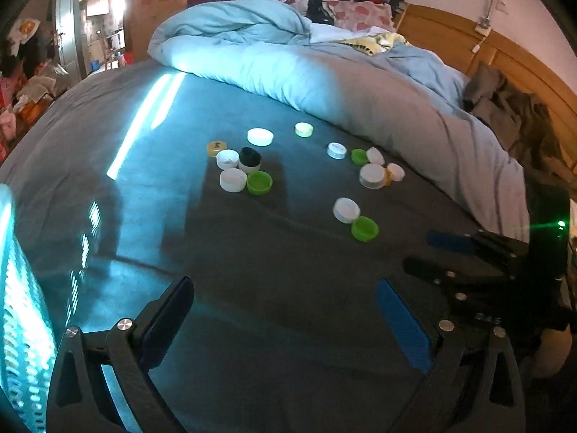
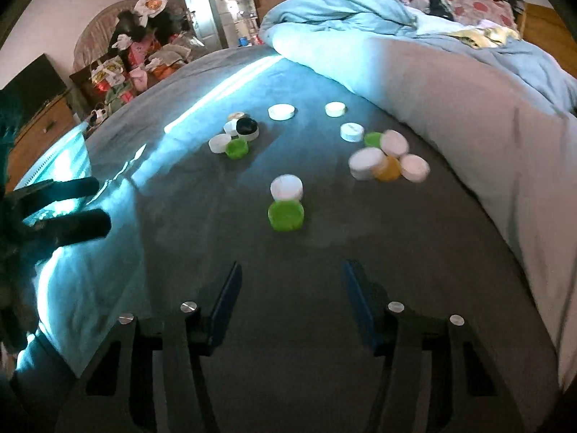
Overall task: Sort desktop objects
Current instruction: 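Grasp a white cap with the left tool while the right tool grasps a green cap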
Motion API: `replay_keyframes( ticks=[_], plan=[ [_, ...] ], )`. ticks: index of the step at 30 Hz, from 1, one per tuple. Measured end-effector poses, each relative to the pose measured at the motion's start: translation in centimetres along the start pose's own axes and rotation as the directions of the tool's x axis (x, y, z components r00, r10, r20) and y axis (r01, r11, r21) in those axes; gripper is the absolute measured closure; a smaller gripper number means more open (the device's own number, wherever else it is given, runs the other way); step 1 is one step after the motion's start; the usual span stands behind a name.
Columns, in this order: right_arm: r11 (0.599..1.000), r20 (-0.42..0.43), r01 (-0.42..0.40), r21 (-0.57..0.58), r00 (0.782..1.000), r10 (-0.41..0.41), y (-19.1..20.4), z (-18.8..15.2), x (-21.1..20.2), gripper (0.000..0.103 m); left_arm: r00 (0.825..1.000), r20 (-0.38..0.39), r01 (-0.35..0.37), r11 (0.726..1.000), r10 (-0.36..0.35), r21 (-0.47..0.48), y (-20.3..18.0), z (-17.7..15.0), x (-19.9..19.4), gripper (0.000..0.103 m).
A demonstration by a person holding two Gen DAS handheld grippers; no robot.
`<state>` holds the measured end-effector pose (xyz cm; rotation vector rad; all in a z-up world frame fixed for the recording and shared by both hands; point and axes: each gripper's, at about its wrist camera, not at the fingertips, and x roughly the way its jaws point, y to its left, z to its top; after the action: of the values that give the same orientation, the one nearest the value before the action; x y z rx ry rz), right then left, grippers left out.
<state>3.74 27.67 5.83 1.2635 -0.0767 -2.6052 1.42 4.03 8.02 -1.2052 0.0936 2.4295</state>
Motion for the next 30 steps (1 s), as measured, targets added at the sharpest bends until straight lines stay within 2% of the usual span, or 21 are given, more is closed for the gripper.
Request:
replay_keyframes(
  ticks=[4, 6, 12, 16, 21, 25, 30],
  plan=[
    [1.0, -0.014, -0.011, -0.028, 1.0, 0.01, 0.3, 1.1, 2.7, 0.056, 1.0, 0.015, -0.008, 1.0, 0.009, -0.026, 0.9, 0.9, 1.2, 0.0],
    [0.999, -0.021, -0.006, -0.044, 1.0, 0.005, 0.5, 1.5, 3.7, 0.065, 1.0, 0.015, -0.009, 1.0, 0.009, -0.027, 1.2, 1.2, 1.8, 0.0],
    [0.999, -0.043, 0.002, -0.036, 0.999, -0.003, -0.4, 1.6, 5.3, 0.075, 1.0, 0.004, -0.003, 1.0, 0.003, -0.019, 0.9, 1.5, 3.6, 0.0],
    [1.0, -0.025, 0.004, -0.024, 1.0, -0.005, -0.9, 1.2, 3.9, 0.078, 1.0, -0.015, 0.021, 1.0, -0.021, -0.011, 0.0, 1.8, 5.2, 0.0],
    [0.993, 0.044, 0.024, 0.12, 0.999, -0.029, -5.2, -1.1, -0.5, 0.078, 0.994, 0.003, 0.113, 0.991, -0.113, 0.066, -3.3, 3.1, 7.5, 0.0],
    [0.981, 0.032, 0.043, 0.192, 0.998, -0.05, -7.9, -3.7, -1.5, 0.077, 0.987, -0.011, 0.159, 0.978, -0.159, 0.135, -5.7, 4.5, 10.3, 0.001],
    [0.98, 0.059, 0.025, 0.196, 0.998, -0.037, -8.5, -4.4, -1.5, 0.077, 0.987, -0.049, 0.158, 0.975, -0.152, 0.154, -6.5, 5.3, 12.5, 0.014]
  ],
)
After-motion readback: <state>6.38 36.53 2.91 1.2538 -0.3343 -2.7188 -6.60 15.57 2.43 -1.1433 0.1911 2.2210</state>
